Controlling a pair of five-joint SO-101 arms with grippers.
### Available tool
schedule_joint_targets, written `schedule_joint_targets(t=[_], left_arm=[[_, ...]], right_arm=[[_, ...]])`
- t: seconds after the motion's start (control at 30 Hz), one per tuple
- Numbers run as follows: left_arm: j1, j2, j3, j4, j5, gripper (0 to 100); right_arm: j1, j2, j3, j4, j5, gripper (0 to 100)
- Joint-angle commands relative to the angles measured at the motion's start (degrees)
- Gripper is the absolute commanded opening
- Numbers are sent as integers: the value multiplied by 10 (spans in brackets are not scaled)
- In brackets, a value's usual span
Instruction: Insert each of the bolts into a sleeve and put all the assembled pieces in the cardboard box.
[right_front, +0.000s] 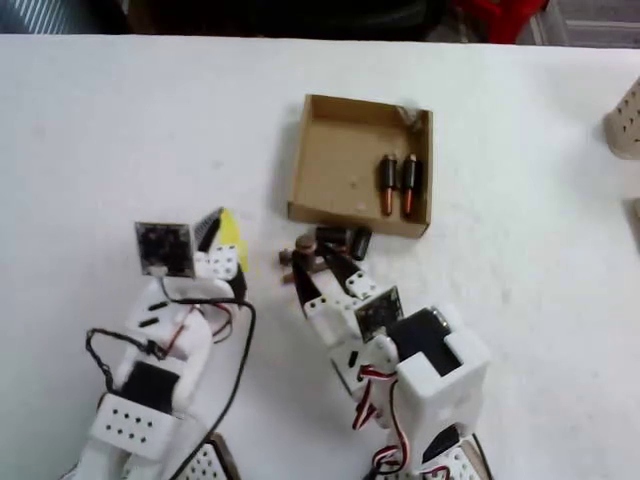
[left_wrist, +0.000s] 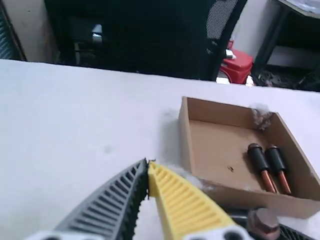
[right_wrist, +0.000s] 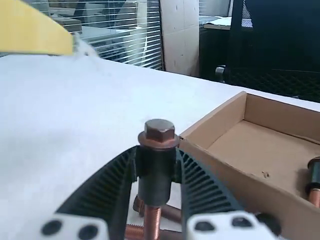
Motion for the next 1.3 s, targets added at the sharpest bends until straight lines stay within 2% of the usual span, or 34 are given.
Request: schedule_joint_targets(t=[0.0,0.1,0.3,0.53,0.63,0.73,0.93,1.27], left_arm=[[-42,-95,22,54,1,23],[-76,-162,76,93,0,23],[-162,-236,74,243,-13,23],[-170,-236,73,386,-167,23],[-170,-236,73,418,-199,23],[-169,-236,73,429,-201,23],[-170,-236,73,429,-204,23],[-167,-236,73,452,-203,23]], right_arm=[[13,-7,-3,-14,1,17],[10,-7,-2,-14,1,17],[13,-17,-1,-14,1,17],[61,-98,33,0,1,17],[82,-142,33,41,1,17],[105,-197,30,97,1,17],[137,-346,9,295,1,17],[175,-575,-139,776,1,17]])
